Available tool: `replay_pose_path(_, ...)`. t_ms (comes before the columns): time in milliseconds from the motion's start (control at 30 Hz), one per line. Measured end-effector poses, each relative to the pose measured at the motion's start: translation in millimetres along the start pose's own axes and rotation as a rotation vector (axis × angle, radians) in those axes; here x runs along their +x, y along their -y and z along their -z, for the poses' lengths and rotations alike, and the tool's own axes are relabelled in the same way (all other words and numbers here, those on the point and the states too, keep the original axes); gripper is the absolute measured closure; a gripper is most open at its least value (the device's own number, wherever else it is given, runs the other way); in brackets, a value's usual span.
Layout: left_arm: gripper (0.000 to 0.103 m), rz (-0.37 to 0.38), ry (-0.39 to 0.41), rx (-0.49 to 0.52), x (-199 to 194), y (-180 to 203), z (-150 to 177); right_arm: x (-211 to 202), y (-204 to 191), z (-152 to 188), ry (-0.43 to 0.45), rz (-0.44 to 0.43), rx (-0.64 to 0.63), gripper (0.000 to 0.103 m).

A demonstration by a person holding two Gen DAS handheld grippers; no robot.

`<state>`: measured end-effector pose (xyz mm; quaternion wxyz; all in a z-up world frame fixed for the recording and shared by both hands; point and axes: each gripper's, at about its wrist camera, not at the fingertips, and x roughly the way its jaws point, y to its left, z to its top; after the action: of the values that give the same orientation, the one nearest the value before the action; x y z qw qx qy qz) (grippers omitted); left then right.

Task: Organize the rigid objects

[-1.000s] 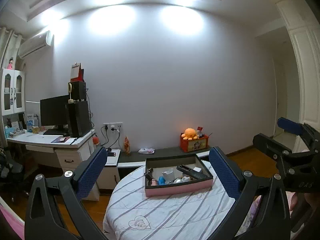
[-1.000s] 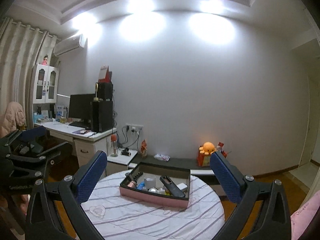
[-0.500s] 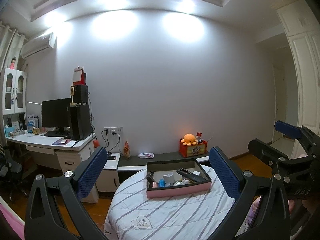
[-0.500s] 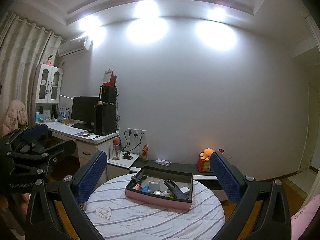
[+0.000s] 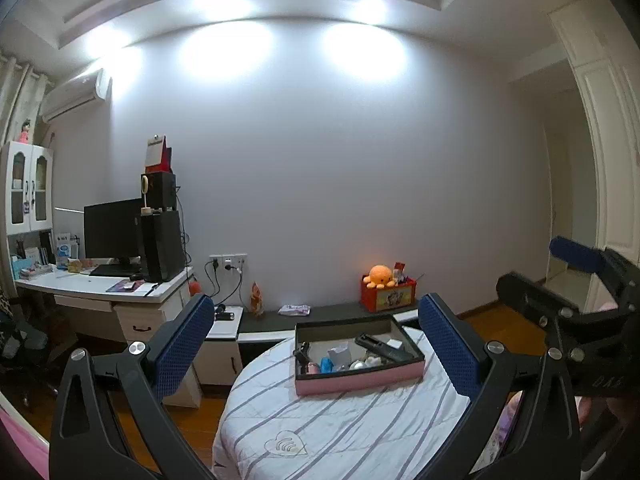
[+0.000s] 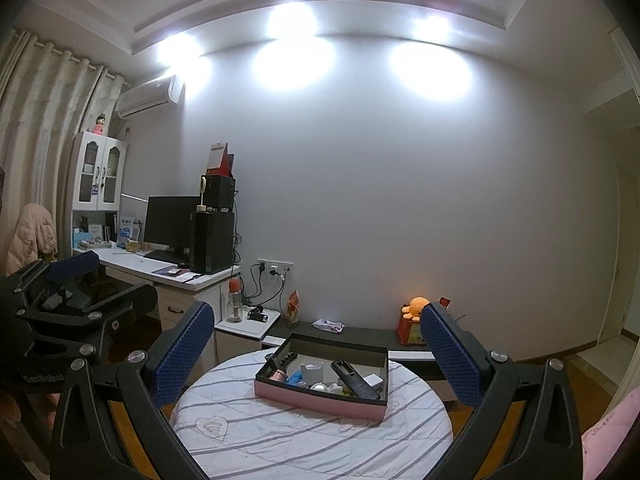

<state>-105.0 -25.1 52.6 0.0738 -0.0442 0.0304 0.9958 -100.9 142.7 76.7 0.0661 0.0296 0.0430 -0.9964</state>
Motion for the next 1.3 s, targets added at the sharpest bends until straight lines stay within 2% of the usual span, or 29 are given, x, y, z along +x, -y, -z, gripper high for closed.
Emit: replay_pose_path(1300, 0.000, 0.004, -0.002, 0.019, 10, 9, -4, 10, 6, -2, -0.016, -0.001, 0.029, 0.000)
